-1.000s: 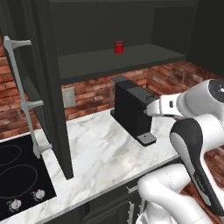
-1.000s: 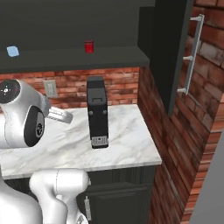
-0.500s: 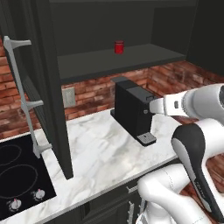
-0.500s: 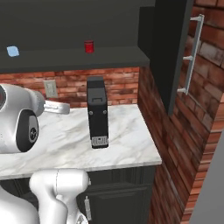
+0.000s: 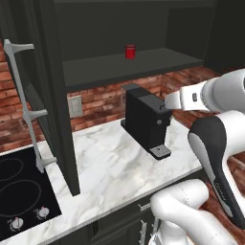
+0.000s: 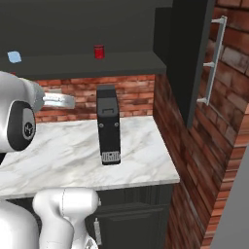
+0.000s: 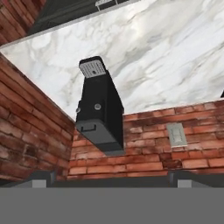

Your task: Pick the avocado and bread from the counter and place them on the plate. Then pick the jam from the cabinet and place it next to the plate. Lastly close the cabinet door.

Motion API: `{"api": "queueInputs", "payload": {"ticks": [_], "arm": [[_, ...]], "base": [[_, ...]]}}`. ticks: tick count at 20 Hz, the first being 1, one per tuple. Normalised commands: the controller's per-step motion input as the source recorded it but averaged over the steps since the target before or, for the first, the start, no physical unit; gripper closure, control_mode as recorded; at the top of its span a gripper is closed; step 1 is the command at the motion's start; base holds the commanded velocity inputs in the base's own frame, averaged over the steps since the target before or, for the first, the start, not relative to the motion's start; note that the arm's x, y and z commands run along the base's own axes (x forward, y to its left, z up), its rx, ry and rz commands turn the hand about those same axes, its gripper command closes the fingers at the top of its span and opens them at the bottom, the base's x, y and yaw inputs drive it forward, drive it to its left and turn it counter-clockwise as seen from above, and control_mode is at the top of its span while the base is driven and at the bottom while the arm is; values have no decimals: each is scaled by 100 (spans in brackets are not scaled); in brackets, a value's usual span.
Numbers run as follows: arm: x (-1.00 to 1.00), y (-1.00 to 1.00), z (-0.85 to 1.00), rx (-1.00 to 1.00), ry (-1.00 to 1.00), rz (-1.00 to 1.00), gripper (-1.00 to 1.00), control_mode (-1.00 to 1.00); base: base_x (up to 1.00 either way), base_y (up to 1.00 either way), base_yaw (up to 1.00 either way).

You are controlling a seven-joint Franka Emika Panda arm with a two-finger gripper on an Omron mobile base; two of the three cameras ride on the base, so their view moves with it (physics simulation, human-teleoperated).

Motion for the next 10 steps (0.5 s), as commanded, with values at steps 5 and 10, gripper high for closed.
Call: {"api": "queueInputs", "payload": {"ticks": [5,10], "arm": [[1,0,32,-1,0,1,-100,-100],[5,0,21,0,0,2,-100,-100]], "base": [[0,0,0],[0,0,0]]}}
